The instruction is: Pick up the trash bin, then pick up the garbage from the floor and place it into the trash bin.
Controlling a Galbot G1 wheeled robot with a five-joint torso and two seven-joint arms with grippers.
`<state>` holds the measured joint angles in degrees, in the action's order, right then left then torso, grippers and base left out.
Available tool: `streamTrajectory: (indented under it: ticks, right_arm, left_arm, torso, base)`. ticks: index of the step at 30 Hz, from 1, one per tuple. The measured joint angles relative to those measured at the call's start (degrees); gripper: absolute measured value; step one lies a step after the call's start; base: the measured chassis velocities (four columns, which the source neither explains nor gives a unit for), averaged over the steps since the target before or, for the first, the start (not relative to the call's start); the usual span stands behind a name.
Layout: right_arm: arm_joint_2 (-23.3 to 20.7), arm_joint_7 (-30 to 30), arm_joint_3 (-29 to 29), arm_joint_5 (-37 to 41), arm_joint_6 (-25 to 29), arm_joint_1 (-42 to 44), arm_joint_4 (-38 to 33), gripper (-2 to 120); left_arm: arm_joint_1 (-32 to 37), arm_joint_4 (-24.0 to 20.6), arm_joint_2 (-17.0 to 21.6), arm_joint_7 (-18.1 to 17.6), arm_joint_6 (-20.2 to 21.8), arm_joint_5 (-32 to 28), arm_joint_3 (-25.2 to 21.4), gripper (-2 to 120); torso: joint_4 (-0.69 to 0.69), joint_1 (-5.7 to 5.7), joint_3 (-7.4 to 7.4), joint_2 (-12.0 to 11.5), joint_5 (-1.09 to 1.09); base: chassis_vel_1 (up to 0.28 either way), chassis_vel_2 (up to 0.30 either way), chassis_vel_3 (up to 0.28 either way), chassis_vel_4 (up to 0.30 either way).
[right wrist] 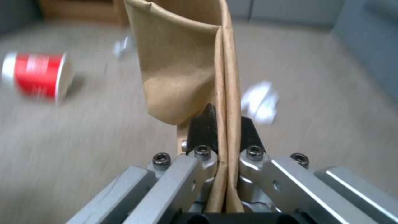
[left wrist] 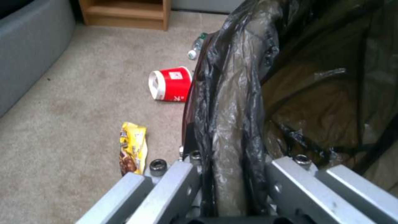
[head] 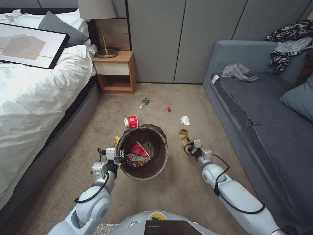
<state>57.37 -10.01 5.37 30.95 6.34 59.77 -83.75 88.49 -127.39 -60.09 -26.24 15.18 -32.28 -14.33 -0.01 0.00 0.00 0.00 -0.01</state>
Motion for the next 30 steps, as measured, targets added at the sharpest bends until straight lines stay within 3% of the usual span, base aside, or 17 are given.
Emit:
streamTrajectory:
  ticks: [7, 14, 21, 30]
  right_arm:
    - [-0.72, -4.01, 4.62, -1.19, 2.97, -0.03, -11.54, 0]
    - [-1.96, -3.78, 6.77, 0.51, 4.15, 0.36, -23.34, 0]
    - [-6.19, 1.47, 5.20, 4.16, 6.51, 3.19, -36.53, 0]
    - [-8.89, 6.36, 2.18, 5.45, 6.53, 5.66, -42.61, 0]
  left_arm:
    - [-0.05, 0.35, 0.36, 0.10, 0.76, -0.49, 0.71, 2]
    - [-0.17, 0.77, 0.69, 0.21, 1.16, -0.67, 1.18, 2]
    - [-0.38, 1.11, 2.21, 0.19, 1.33, -1.53, 1.37, 2]
    - [-1.04, 1.14, 2.43, -0.01, 2.12, -2.68, 1.82, 2]
  torso:
    - [0.01, 0.00, 0.00, 0.00, 0.01]
    - [0.01, 0.00, 0.00, 0.00, 0.00]
    - [0.01, 0.00, -0.01, 0.00, 0.00]
    - [0.00, 0.00, 0.00, 0.00, 0.00]
  base:
    - [0.000, 0.000, 0.000, 0.000]
    - [0.000, 0.000, 0.000, 0.000]
    - [0.000, 0.000, 0.000, 0.000]
    - [0.000, 0.000, 0.000, 0.000]
